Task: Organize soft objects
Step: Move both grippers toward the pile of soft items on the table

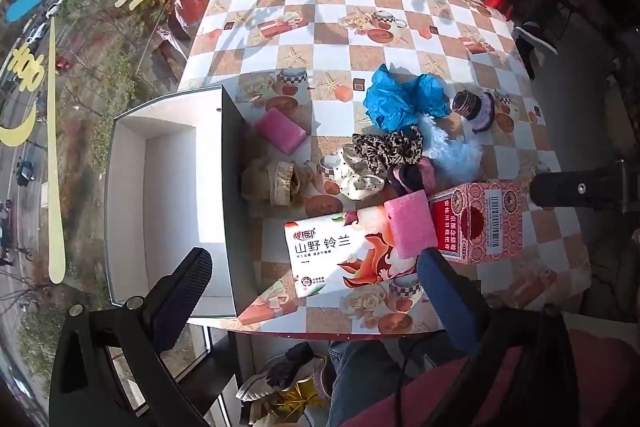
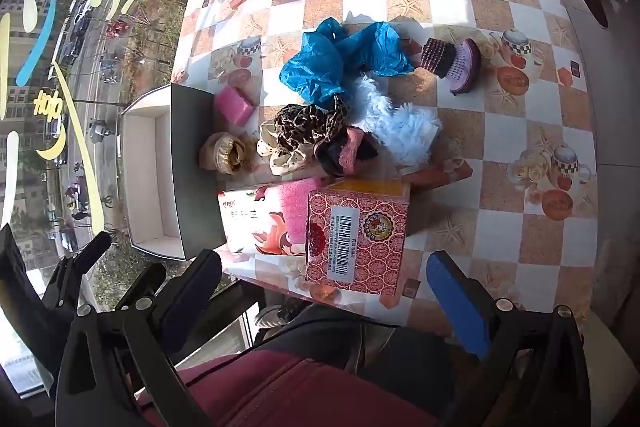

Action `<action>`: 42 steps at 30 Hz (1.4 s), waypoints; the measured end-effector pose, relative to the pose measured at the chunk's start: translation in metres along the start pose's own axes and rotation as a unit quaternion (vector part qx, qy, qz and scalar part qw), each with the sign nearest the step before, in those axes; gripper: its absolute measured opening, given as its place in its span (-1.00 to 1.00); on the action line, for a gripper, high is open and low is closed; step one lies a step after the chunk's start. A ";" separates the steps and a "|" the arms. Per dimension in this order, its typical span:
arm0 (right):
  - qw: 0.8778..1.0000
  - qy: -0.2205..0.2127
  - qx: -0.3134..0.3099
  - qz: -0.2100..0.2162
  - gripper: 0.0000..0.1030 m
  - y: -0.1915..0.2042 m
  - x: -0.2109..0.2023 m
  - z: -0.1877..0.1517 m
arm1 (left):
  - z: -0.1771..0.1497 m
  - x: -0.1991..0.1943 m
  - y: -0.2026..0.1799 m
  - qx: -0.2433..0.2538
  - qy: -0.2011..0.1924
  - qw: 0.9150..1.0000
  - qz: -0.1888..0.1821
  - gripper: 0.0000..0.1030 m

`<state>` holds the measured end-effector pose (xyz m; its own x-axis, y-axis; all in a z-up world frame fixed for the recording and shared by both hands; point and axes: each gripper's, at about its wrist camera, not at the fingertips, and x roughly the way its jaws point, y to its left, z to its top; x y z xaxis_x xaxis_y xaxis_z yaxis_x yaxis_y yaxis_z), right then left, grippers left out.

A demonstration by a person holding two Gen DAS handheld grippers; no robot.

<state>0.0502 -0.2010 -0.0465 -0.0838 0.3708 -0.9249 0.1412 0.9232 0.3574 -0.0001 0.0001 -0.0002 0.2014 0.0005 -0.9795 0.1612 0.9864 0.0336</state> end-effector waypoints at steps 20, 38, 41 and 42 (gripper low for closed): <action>1.000 0.003 0.000 -0.001 1.00 -0.002 0.006 0.002 | -0.009 0.007 0.003 0.002 -0.001 1.000 0.000 0.99; 1.000 0.001 0.003 -0.003 1.00 -0.002 0.009 0.001 | -0.007 0.006 0.003 0.001 0.001 1.000 0.001 0.99; 1.000 0.002 0.006 -0.005 1.00 -0.003 0.011 0.002 | -0.009 0.012 0.005 0.001 0.002 1.000 0.000 0.99; 1.000 0.000 0.006 -0.007 1.00 -0.004 0.011 0.002 | -0.011 0.013 0.005 0.002 0.003 1.000 -0.001 0.99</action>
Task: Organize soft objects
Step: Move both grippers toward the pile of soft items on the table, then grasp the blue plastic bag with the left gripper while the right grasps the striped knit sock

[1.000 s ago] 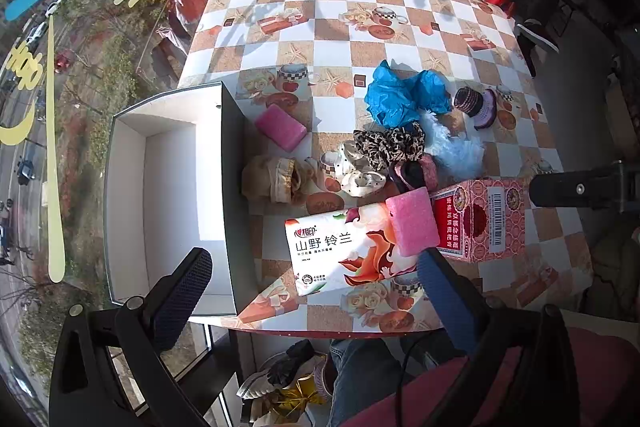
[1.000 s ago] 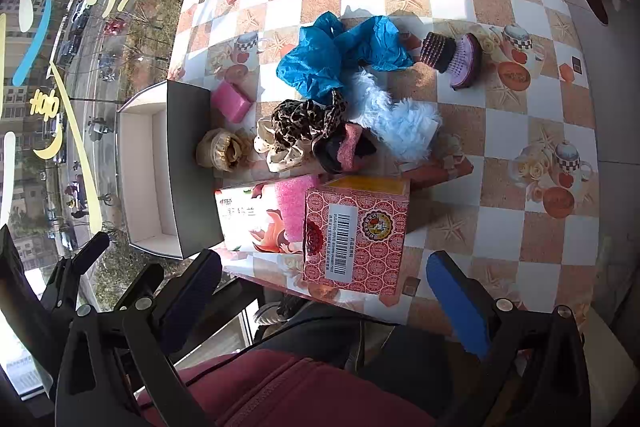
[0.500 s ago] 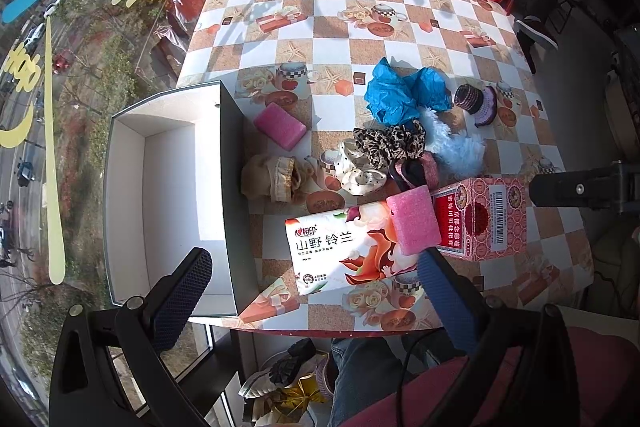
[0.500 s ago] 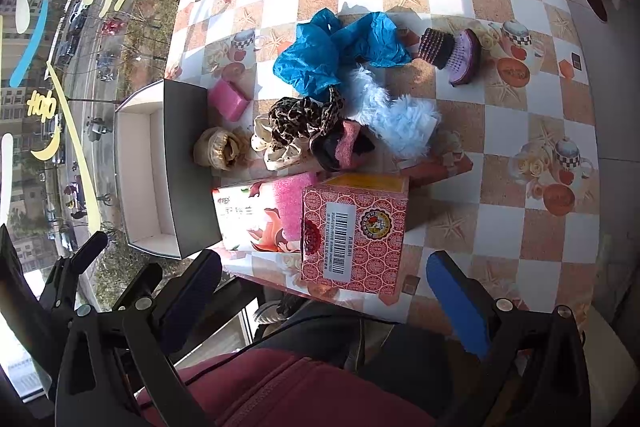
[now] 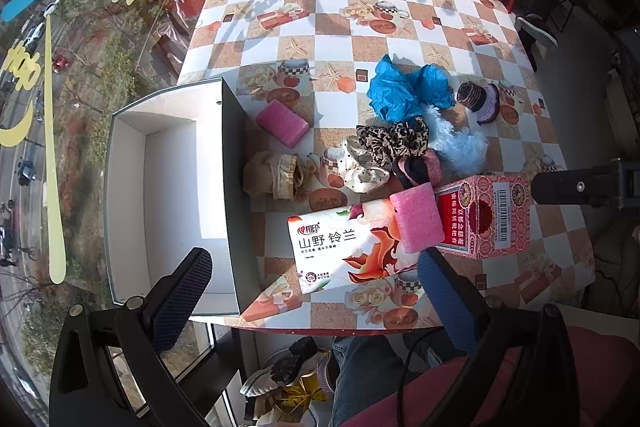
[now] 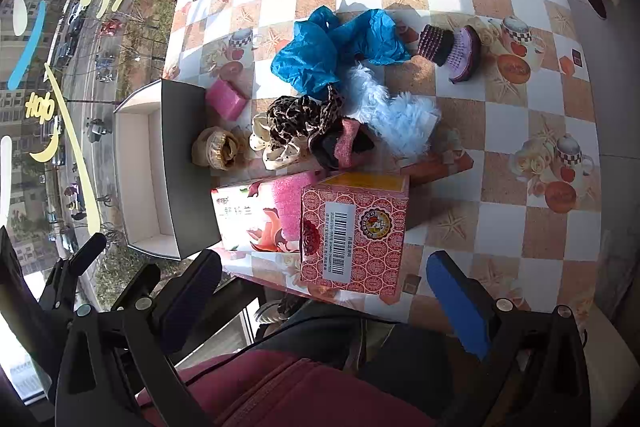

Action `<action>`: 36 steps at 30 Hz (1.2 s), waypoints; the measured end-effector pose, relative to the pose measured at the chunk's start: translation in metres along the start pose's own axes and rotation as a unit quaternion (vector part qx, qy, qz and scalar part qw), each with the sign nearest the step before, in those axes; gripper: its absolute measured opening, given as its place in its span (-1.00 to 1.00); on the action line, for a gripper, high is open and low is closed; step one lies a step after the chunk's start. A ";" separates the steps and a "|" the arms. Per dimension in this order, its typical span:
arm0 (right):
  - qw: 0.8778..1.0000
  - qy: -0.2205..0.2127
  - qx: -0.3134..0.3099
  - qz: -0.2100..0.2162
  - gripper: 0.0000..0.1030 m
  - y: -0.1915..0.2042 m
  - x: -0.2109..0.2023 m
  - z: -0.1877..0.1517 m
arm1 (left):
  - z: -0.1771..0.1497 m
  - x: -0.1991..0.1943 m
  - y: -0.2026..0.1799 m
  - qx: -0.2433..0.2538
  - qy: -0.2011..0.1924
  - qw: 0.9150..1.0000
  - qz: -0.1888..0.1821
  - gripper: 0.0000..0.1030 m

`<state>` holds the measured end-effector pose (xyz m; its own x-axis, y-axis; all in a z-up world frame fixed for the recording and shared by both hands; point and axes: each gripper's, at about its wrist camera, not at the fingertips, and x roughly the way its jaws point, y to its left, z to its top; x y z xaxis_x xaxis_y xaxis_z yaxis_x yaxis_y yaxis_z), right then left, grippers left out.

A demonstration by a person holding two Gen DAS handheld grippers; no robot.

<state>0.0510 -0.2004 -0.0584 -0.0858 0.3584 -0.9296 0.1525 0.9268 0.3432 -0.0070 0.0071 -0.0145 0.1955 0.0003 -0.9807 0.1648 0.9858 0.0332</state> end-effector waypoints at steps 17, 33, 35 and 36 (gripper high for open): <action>0.993 -0.060 0.099 -0.032 1.00 -0.049 -0.007 0.013 | 0.048 0.039 0.016 0.080 0.033 0.996 -0.015 0.99; 0.986 -0.063 0.120 -0.097 1.00 -0.112 0.016 0.051 | 0.154 0.117 -0.058 0.081 0.041 0.993 -0.073 0.99; 0.987 -0.066 0.112 -0.100 1.00 -0.116 0.020 0.065 | 0.163 0.132 -0.065 0.072 0.054 0.993 -0.082 0.99; 0.988 -0.070 0.107 -0.093 1.00 -0.118 0.024 0.072 | 0.167 0.141 -0.068 0.067 0.061 0.993 -0.080 0.99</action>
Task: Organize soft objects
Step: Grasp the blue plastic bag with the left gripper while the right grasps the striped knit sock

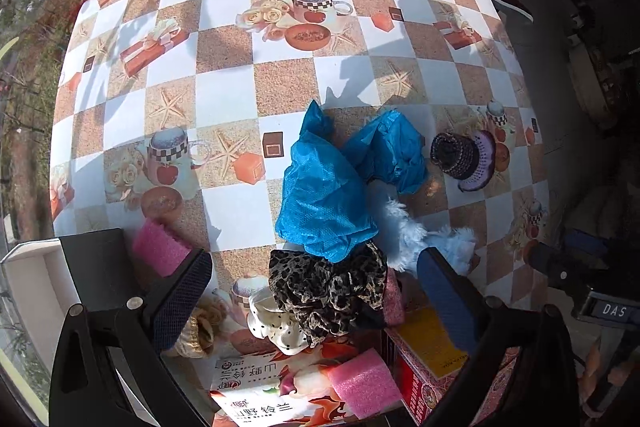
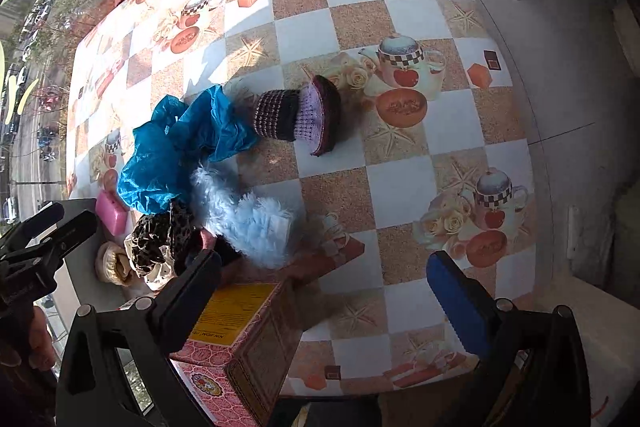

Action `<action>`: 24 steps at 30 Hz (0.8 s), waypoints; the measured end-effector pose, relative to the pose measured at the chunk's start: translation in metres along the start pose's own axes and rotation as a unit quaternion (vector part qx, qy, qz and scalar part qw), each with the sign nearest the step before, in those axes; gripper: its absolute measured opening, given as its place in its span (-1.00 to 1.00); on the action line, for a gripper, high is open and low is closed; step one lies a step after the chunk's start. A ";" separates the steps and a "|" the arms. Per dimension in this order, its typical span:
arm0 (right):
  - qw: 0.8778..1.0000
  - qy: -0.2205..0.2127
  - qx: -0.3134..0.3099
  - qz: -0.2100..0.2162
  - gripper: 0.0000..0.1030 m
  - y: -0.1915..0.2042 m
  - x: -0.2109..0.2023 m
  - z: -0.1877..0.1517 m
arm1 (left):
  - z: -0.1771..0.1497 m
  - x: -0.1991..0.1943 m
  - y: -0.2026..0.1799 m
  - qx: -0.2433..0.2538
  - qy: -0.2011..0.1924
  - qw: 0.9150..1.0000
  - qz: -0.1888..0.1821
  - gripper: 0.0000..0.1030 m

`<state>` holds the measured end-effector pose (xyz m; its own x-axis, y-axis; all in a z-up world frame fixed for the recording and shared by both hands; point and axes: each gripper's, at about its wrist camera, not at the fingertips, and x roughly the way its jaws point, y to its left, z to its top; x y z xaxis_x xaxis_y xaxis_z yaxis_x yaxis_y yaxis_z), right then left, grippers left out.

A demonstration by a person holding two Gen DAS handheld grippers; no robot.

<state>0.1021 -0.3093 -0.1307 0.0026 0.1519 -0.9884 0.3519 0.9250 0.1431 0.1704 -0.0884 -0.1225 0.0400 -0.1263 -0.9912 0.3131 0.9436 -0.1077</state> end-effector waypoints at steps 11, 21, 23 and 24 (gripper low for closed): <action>0.999 0.020 -0.035 0.004 1.00 0.007 0.055 0.061 | 0.024 0.061 -0.003 -0.036 0.043 0.998 0.042 0.99; 0.998 0.028 -0.063 0.001 1.00 0.016 0.093 0.087 | 0.031 0.084 0.007 -0.058 0.049 0.994 0.072 0.99; 0.997 0.033 -0.071 -0.001 1.00 0.018 0.099 0.089 | 0.033 0.091 0.008 -0.065 0.057 0.994 0.073 0.91; 0.997 0.037 -0.074 -0.001 1.00 0.018 0.102 0.091 | 0.034 0.093 0.008 -0.067 0.059 0.993 0.078 0.80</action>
<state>0.1940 -0.3085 -0.2338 -0.0680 0.1705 -0.9830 0.2094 0.9658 0.1530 0.2084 -0.1032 -0.2130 -0.0351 0.0543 -0.9979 0.1814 0.9823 0.0471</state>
